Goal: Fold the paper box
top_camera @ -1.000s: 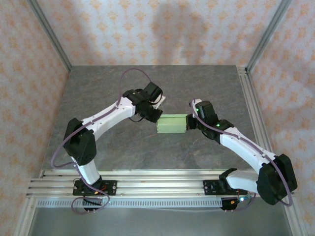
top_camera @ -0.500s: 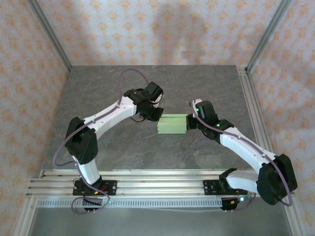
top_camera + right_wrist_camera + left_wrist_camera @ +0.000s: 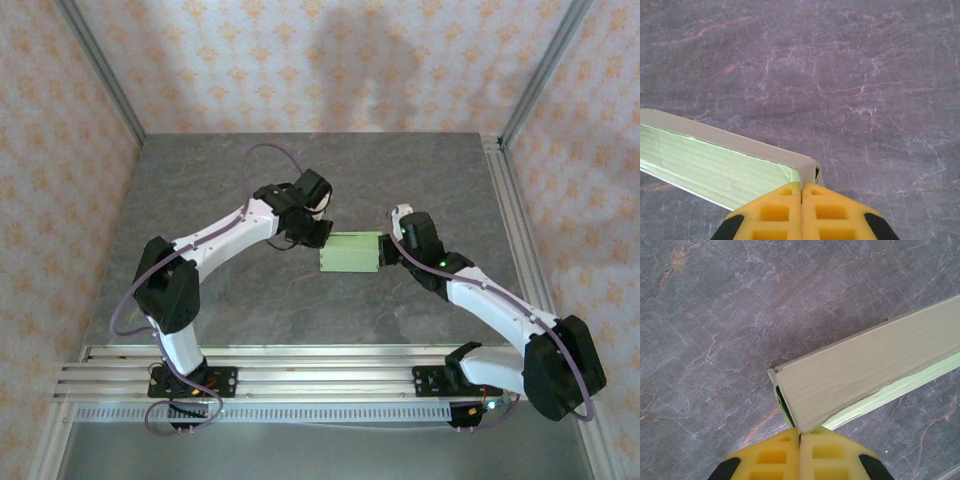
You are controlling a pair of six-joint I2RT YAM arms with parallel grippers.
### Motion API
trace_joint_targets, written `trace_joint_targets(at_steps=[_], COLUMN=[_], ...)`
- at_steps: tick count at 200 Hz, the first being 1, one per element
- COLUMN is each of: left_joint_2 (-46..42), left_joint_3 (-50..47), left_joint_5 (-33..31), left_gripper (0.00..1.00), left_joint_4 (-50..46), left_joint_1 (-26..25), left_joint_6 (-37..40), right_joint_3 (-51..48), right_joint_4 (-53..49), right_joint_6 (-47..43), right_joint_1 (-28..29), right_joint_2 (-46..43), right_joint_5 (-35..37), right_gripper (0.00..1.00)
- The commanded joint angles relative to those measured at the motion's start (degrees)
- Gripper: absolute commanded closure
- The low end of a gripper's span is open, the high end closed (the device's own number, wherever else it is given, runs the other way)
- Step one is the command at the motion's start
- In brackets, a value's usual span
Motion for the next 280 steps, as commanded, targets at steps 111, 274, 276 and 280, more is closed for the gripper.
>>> trace_joint_targets(at_steps=[111, 274, 276, 280], left_joint_2=[-2.26, -1.61, -1.62, -1.67], left_joint_3=[-0.24, -1.40, -1.56, -2.00], left_joint_5=[1.24, -2.80, -2.95, -3.07], left_gripper=[0.70, 0.51, 0.51, 0.51], left_joint_4=[1.97, 4.52, 4.63, 4.76], left_joint_1=[-0.97, -0.27, -0.27, -0.28], left_joint_6=[0.16, -6.29, -6.44, -6.78], right_joint_3=[-10.55, -12.35, -12.37, -12.38], right_joint_4=[10.91, 12.94, 12.95, 12.95], right_joint_6=[-0.20, -0.11, -0.11, -0.15], right_joint_1=[0.42, 0.41, 0.39, 0.40], right_joint_2=[-0.27, -1.09, -1.09, -1.16], right_joint_5=[-1.44, -0.98, -1.00, -1.07], right_gripper=[1.00, 1.00, 1.00, 1.00])
